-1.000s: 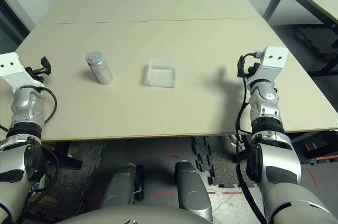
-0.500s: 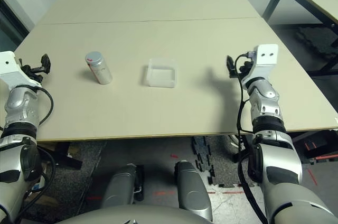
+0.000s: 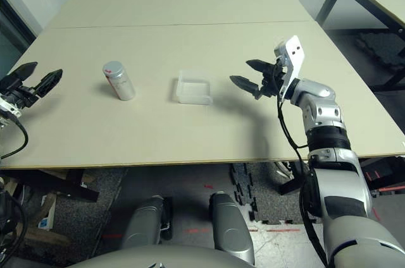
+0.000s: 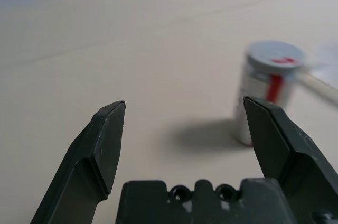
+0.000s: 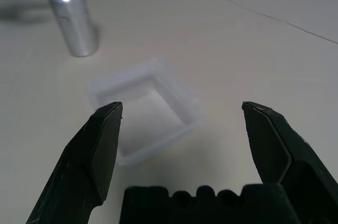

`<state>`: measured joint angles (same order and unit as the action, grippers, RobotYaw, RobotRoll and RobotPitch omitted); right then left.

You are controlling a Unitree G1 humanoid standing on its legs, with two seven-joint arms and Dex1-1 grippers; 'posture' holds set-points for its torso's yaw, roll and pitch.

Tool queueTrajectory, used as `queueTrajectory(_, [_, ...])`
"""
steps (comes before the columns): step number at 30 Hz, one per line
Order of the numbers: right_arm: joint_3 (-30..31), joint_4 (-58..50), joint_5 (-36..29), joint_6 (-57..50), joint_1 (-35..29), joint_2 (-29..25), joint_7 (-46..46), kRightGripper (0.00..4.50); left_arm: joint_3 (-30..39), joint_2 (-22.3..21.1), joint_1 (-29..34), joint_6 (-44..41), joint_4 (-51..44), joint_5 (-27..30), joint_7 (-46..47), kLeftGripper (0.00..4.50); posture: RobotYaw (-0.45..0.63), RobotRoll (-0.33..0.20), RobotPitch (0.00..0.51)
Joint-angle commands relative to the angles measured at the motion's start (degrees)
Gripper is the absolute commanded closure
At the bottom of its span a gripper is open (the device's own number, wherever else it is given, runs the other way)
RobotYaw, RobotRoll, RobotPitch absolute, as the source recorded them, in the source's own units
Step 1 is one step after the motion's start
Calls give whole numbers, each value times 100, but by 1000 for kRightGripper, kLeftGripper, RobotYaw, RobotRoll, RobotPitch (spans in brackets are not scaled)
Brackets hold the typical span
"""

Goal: Pour the medicine from the bottle into the box.

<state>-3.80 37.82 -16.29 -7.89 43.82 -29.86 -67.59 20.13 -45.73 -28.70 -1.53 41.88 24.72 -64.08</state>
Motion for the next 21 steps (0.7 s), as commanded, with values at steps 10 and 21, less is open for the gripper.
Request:
queueTrajectory(10, [238, -71, 164, -16, 231, 95, -183, 0, -730, 75, -15, 83, -140, -295, -986, 14, -53, 0, 132])
queueTrajectory(21, [311, -289, 169, -164, 143, 72, -153, 0, -809, 546, -288, 1354, 623, -699, -591, 14, -65, 0, 121])
